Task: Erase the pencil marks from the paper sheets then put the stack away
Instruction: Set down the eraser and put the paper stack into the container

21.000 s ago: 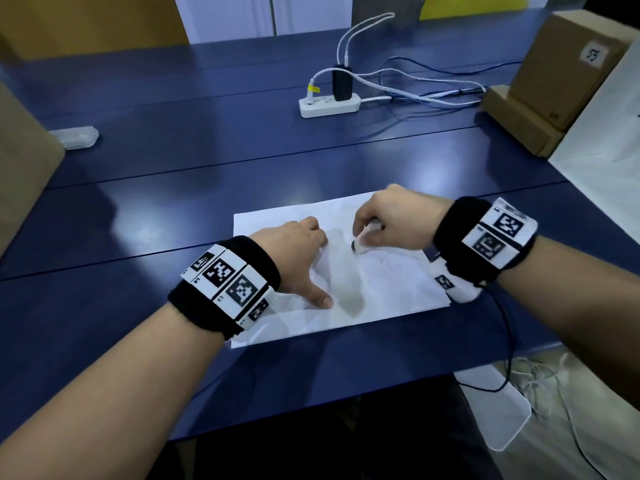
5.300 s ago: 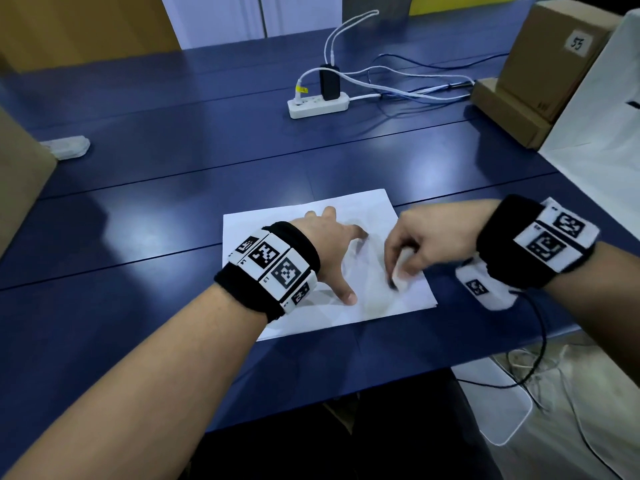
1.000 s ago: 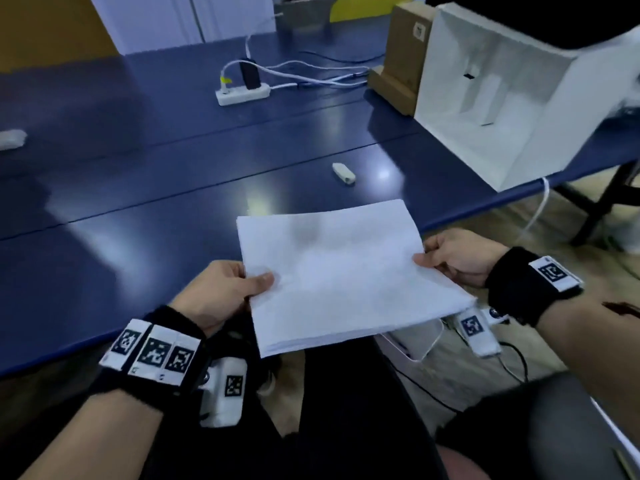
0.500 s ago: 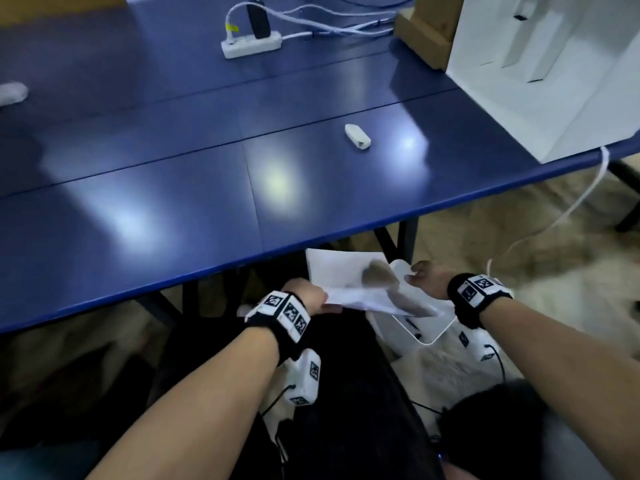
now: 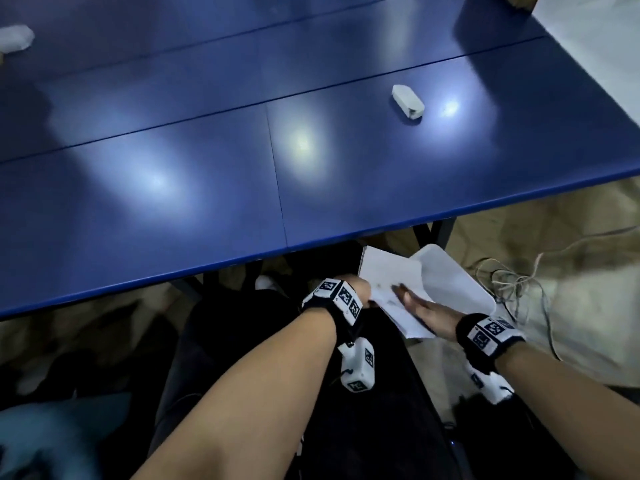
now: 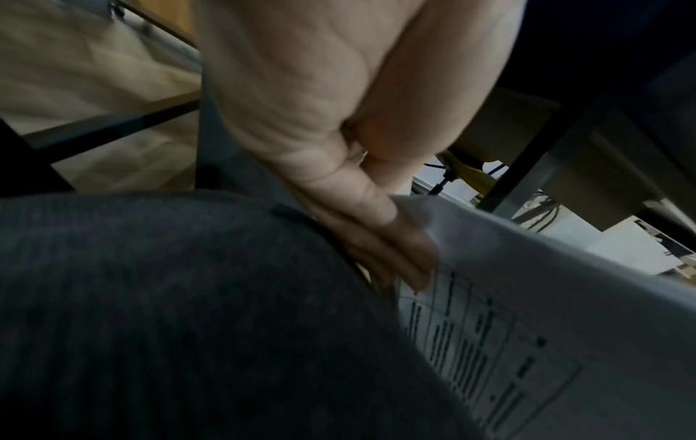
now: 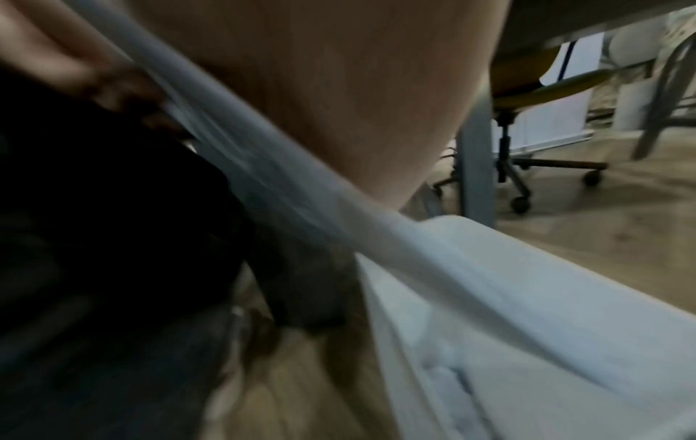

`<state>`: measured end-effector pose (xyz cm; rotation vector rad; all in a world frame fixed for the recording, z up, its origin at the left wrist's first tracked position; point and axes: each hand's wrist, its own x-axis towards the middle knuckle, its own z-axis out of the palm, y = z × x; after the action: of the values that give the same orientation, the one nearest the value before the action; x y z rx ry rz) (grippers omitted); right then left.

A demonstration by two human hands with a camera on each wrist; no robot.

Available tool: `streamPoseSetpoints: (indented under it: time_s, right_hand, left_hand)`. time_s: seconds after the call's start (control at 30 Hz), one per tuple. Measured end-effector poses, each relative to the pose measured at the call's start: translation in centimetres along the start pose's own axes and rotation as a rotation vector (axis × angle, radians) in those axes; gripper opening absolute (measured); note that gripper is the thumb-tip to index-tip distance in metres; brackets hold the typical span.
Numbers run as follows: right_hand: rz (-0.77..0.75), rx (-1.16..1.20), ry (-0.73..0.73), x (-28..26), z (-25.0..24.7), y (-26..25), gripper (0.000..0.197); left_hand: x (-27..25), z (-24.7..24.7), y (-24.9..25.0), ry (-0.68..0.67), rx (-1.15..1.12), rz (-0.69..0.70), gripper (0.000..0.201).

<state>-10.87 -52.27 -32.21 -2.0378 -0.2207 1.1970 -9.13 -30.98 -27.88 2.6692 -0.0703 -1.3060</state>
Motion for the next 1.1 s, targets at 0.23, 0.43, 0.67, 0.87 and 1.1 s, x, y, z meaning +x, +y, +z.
streamPoseSetpoints:
  time_s: [0.23,0.43,0.67,0.87,1.1]
  right_hand:
    - [-0.059,0.129,0.261,-0.9,-1.9,-3.9,0.063]
    - [-0.187,-0.001,0.193,-1.6,1.2,-3.0,0.073]
    - [0.111,0.045,0.487,0.4,-2.6,-0.1,0.080]
    - [-0.348,-0.033,0.291,-0.5,1.3,-7.3,0.073]
    - [0.201,-0.139,0.205,0.7,-1.3,-4.3,0.058]
  left_hand:
    - [0.6,-0.6,1.3,-0.005,0.050,0.038,0.030]
    - [1.3,-0.6,2.1,-0.035,0.100,0.078,0.029]
    - [0.0,-0.5,1.5,-0.011,-0.239,-0.043,0.027]
    - [-1.0,-1.2,2.1,0.160,-0.270,0.061,0.034]
    - [-2.2,-2.2,2.5,0.030,-0.280,-0.058,0.032]
